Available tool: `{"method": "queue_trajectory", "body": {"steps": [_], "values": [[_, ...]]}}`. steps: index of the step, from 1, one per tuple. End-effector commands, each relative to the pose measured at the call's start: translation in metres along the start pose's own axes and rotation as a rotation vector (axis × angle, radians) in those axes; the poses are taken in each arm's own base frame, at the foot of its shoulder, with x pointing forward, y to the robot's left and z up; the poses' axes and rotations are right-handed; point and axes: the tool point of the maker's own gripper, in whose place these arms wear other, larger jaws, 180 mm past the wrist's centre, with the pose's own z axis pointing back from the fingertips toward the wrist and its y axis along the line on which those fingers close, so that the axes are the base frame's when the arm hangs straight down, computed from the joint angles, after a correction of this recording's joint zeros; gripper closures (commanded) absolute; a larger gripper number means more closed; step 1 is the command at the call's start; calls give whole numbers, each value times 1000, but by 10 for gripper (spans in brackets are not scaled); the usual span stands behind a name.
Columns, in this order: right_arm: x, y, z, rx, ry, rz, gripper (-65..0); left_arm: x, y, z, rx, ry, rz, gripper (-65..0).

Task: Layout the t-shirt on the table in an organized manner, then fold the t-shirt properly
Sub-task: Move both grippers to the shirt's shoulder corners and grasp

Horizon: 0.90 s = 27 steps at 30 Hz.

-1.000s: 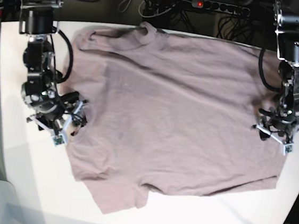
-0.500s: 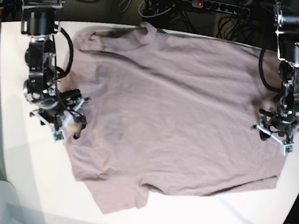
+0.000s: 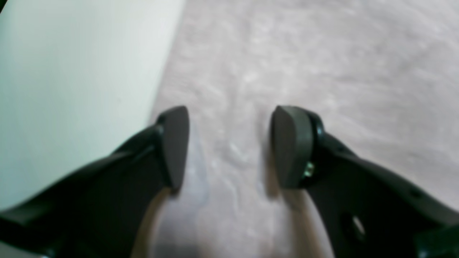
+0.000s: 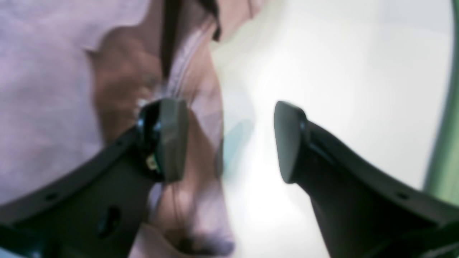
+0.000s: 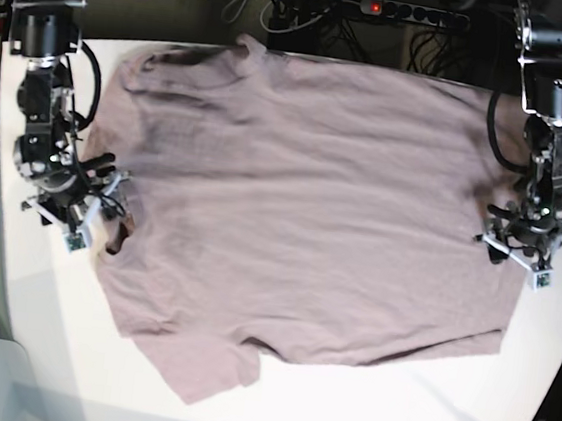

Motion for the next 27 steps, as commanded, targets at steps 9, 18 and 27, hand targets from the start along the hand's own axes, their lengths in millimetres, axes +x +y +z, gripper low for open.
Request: {"method": "queue_trajectory", "body": {"steps": [9,18,27], "values": [[-4,-51,12,-111,18,-47,-380,3,14,-7,31,-45,13,-366],[-1,-76,21,-161,-1,-74,-380,-14,22,-11,48,-33,27,-366],[45,-88,52,-220,-144,-45,-381,42,3,2,2,-174,3,-366]]}}
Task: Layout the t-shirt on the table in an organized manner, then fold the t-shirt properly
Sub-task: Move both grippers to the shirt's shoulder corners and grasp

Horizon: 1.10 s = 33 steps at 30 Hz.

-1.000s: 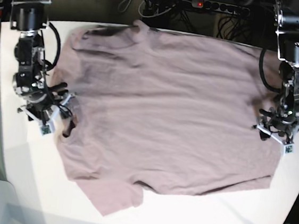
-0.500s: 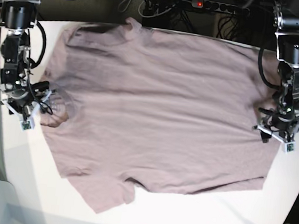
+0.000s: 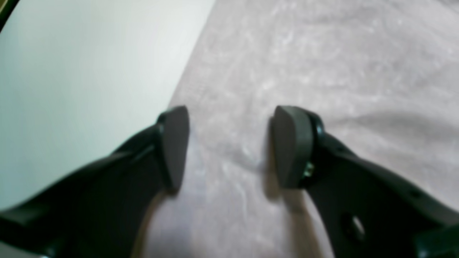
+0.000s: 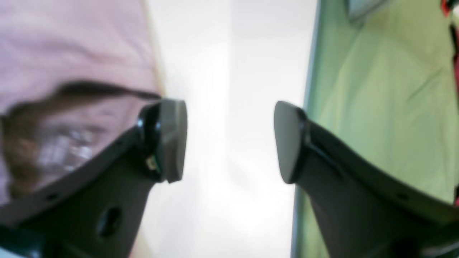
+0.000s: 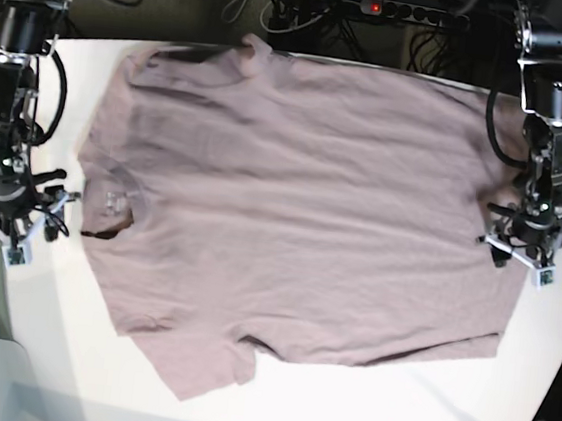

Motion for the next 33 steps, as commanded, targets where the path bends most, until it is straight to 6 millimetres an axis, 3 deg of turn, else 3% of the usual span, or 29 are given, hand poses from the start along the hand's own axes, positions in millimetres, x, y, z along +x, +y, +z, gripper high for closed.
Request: {"method": "queue_trajectory", "body": {"steps": [1,5,7,10,14,18,21,25,29,33], "values": [[13,-10,8,-28,-35,18,-381,45,-1,4,-5,-116,-7,-366],[22,6,34,-15,-49,73,-381,82,-22,22,-51,-185,-32,-366],[24,22,50,3,-53,83,-381,89,-37,36,-84,-189,-44,-366],[13,44,71,31,-39,94,-381,95,-35,59,-88,-193,-56,-366],[-11,77,93,89,-4,69,-381,59,-33,80,-86,-92,-65,-366],[-38,114,104,170,51,48,-381,8,-11,95,-39,20,-47,-367],[-47,135,107,221,72,45,-381,-15,2,98,-15,70,-39,-367],[-69,155,99,271,136,39,-381,-55,15,88,13,181,-14,-367],[-82,159,77,285,192,28,-381,-65,16,73,22,227,18,-367],[-81,151,49,271,221,14,-381,-56,15,51,27,229,67,-367]]}}
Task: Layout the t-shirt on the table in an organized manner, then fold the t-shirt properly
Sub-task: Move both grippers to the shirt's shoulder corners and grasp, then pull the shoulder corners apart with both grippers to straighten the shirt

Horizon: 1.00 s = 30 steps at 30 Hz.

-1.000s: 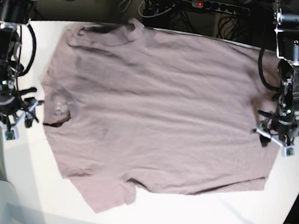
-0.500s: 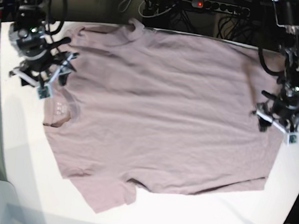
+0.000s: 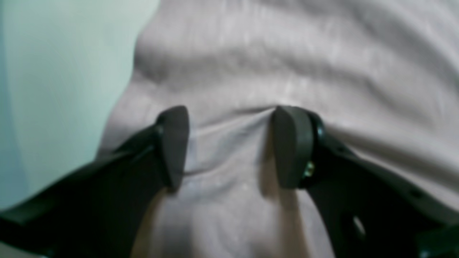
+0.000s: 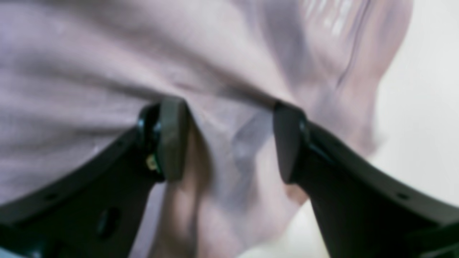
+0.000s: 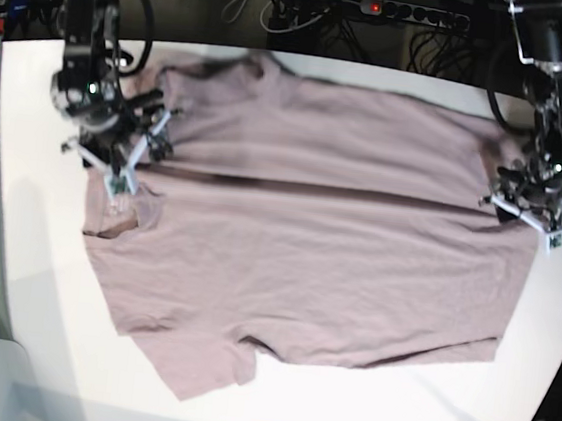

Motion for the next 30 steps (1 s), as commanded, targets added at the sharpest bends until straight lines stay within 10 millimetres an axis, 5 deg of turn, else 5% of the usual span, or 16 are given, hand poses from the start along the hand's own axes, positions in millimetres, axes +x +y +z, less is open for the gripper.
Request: {"method": "queue_trajectory", "body": {"steps": [1,7,11,15,21,25,30], "values": [[-1,-14,-2,-39,30,15,-381,6,1,-4,-1,4,15,-367],[47,-56,-15,-102,-15,23,-381,67,-15,-18,-30,-101,73,-367],[66,-72,19,-166,-64,94,-381,104,-28,7,-62,-169,41,-367],[76,-54,56,-175,-142,151,-381,116,-39,44,-83,-234,-30,-367],[44,-14,79,-113,-133,148,-381,67,-43,76,-90,-202,-105,-368],[14,2,79,-76,-68,127,-381,28,-11,82,-26,-159,-40,-377],[2,8,80,-59,-58,127,-381,4,23,80,50,-115,23,-432]]}}
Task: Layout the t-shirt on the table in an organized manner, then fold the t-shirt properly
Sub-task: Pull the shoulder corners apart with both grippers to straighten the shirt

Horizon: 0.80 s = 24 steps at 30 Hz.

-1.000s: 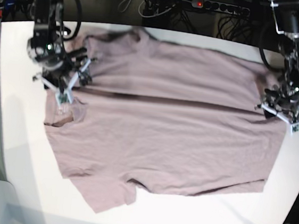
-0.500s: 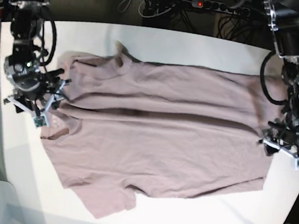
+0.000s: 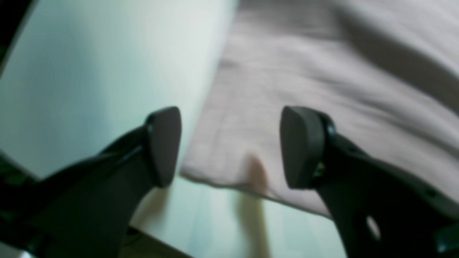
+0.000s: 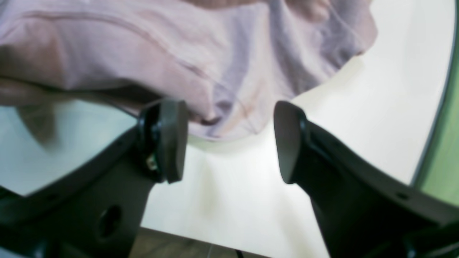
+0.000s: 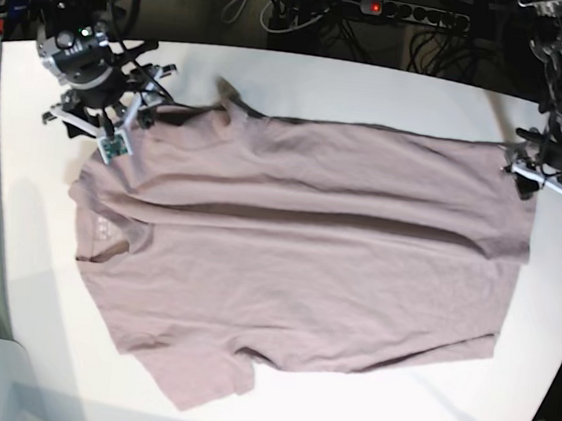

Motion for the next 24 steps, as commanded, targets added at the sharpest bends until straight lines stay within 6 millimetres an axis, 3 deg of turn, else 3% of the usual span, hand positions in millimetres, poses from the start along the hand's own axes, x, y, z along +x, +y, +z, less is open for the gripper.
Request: {"method": "queue_trajectory", "body": {"steps": [1,6,14,20,22,24], "values": [[11,-6,4,-18,-44,2,-381,5,2,1,-5,-20,-3,-432],[10,-5,4,-16,-39,2,-381,-6,6,1,2,6,-8,-432],[8,-5,4,-15,-35,1,-380,-45,18,-10,27,112,19,-432],[7,-6,4,-17,-31,3,-379,-62,23,-16,37,159,35,-428],[6,-7,4,-18,-27,6,-379,-67,18,-18,27,174,28,-385],[5,-6,4,-16,-23,6,-379,-71,11,-20,10,186,13,-280]]}}
